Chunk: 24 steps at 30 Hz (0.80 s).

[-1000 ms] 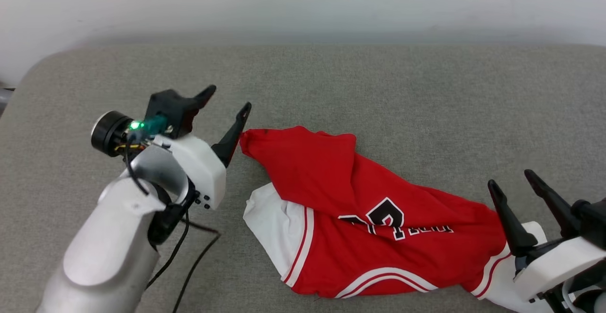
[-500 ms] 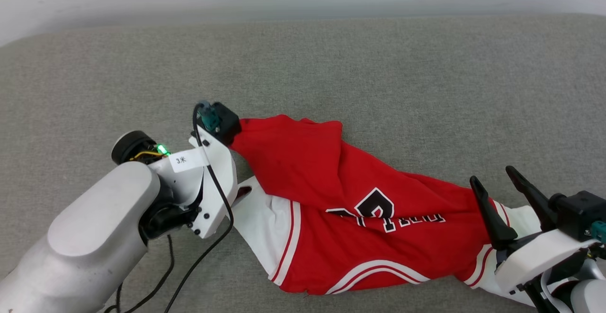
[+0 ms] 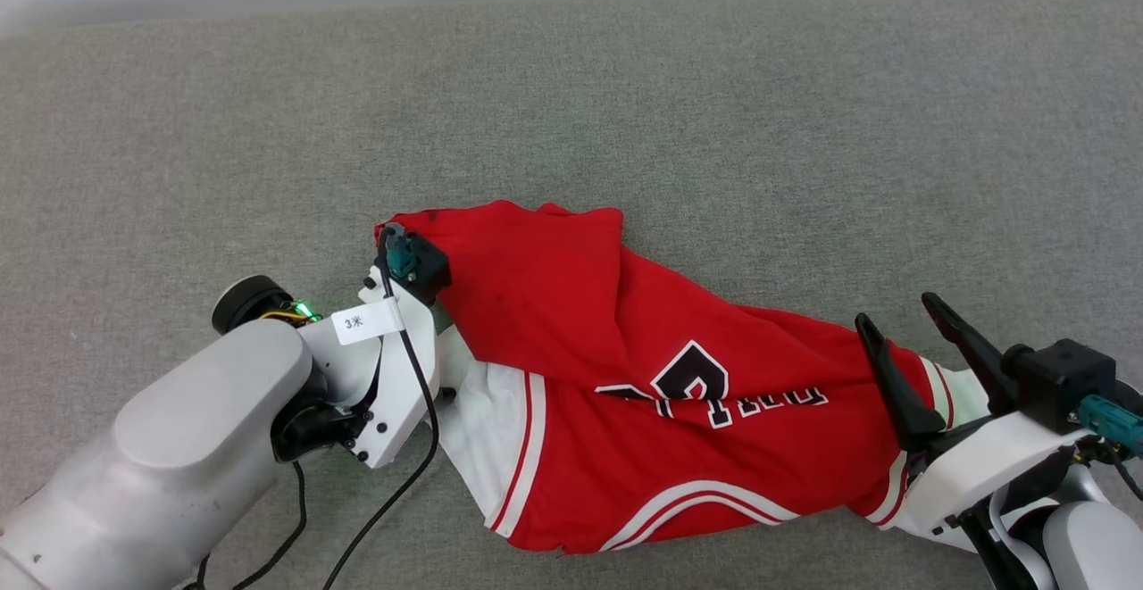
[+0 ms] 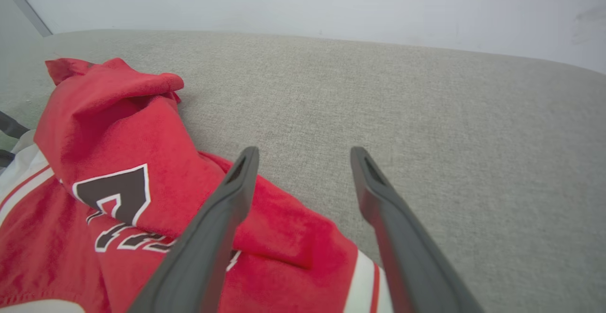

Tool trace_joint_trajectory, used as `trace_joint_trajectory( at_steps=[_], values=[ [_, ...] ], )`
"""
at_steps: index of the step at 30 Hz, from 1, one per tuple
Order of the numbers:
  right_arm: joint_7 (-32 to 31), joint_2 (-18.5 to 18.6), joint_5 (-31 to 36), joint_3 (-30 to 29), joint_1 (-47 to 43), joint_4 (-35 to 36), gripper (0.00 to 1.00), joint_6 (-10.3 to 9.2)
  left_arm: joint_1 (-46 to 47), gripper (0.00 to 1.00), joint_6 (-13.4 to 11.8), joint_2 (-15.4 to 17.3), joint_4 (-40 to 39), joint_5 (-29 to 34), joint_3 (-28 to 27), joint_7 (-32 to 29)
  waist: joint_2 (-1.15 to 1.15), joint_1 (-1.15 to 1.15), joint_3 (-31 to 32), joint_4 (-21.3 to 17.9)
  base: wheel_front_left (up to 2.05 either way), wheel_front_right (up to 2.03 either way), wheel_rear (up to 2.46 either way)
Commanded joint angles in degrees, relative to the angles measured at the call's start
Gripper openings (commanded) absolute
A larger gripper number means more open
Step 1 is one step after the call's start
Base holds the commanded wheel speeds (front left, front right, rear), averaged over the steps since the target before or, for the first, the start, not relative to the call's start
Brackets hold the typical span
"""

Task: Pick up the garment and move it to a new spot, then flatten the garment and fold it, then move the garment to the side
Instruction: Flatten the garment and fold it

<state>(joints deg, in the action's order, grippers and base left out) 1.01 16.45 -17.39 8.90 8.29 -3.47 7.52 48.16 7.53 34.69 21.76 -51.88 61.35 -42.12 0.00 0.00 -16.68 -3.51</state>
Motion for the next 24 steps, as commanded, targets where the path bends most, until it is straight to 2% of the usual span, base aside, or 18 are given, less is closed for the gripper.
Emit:
trace_joint_trajectory(
  at_steps=[1, 2, 6, 11, 14, 18, 24],
  values=[
    [0.46, -0.28, 0.27, 0.09, 0.8, -0.28, 1.0, -0.06, -1.65, 0.35, -0.2, -0.84, 1.6, -0.6, 2.43, 0.62, 0.0, 0.0, 0.01, 0.09, 0.0, 0.0, 0.0],
    [0.54, -0.25, 0.26, 0.03, 0.77, -0.58, 1.0, -0.06, -1.54, 0.0, -0.19, -0.97, 1.57, -1.24, 3.1, 1.16, 0.0, 0.0, 0.21, 0.29, 0.0, 0.0, 0.0],
    [0.86, -0.06, 0.17, -0.39, -0.04, -1.59, 1.0, -0.06, -0.21, 0.0, -0.1, -0.22, 0.77, -3.27, 3.45, 5.71, 0.0, 0.0, 1.74, 1.41, 0.0, 0.0, 0.0],
    [1.18, 0.61, 0.04, -1.24, -1.48, -2.58, 1.0, -0.06, -1.06, 0.0, -0.11, 3.09, -0.32, -5.69, 1.92, 11.81, 0.0, 0.0, 4.43, 3.06, 0.0, 0.0, 0.0],
    [1.38, 0.7, 0.06, -1.75, -2.07, -2.91, 1.0, -0.06, -2.27, 0.0, -0.14, 4.77, -0.75, -6.34, 1.23, 13.43, 0.0, 0.0, 5.36, 3.8, 0.0, 0.0, 0.0],
    [1.48, 0.81, 0.29, -2.65, -3.39, -3.46, 1.0, -0.06, -5.91, 0.0, -1.19, 8.02, -2.14, -8.05, 0.16, 15.75, 0.0, 0.0, 6.6, 5.15, 0.0, 0.0, 0.0],
    [1.21, 1.14, 0.48, -3.33, -4.56, -3.84, 1.0, -0.06, -13.29, 0.0, -4.41, 12.65, -5.15, -11.72, -1.09, 18.57, 0.0, 0.0, 7.29, 6.16, 0.0, 0.0, 0.0]
  ],
)
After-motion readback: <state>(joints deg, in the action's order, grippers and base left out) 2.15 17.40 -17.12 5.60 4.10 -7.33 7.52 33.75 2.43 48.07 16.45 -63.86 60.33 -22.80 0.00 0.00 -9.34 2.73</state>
